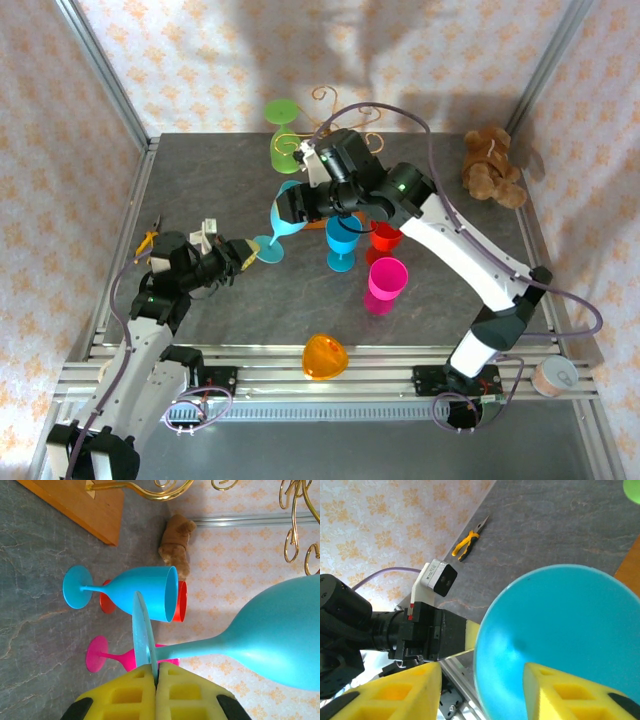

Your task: Take the wine glass off the wine glass rack

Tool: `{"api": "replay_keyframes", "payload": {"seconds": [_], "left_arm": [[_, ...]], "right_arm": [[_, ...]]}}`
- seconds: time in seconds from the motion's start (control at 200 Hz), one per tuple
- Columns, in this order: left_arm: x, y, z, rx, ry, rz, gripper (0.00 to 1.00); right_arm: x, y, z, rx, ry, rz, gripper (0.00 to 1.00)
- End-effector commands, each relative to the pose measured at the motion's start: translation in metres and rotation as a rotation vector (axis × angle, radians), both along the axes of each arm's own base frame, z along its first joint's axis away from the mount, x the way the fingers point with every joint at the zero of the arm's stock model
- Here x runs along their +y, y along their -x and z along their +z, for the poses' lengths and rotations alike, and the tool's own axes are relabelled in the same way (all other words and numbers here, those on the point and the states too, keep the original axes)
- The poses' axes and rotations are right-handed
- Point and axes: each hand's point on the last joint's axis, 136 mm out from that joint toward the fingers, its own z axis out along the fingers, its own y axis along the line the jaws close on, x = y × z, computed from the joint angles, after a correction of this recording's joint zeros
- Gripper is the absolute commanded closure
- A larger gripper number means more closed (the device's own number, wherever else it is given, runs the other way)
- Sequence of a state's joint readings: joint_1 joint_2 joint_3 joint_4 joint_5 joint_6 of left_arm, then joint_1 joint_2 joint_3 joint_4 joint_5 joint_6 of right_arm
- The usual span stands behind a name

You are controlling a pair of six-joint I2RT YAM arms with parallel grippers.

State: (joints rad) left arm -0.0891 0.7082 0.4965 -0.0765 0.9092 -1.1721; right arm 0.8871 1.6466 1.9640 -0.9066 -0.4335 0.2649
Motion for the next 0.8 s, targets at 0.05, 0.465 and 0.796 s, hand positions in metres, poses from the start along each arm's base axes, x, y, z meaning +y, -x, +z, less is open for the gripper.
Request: {"api": "replay_keyframes", "payload": {"seconds": [0.05,0.465,0.796], "left_arm": [[0.000,-0.002,0.011,-0.052,0.015,-0.003,1.00],[0.003,-0.005,0.014,-0.044,0.012,0.018,1.00],[0.005,-0.007,0.017,-0.039,0.006,0.033,0.84]], "right_arm": [[0.003,0.005,0.007,0.007,-0.013,0.040,0.68],[0.002,0.008,0.002,0.003,0.009,0.061,1.00],[-0.005,0.005,-0.004,-0.008,0.023,0.025,1.00]]}}
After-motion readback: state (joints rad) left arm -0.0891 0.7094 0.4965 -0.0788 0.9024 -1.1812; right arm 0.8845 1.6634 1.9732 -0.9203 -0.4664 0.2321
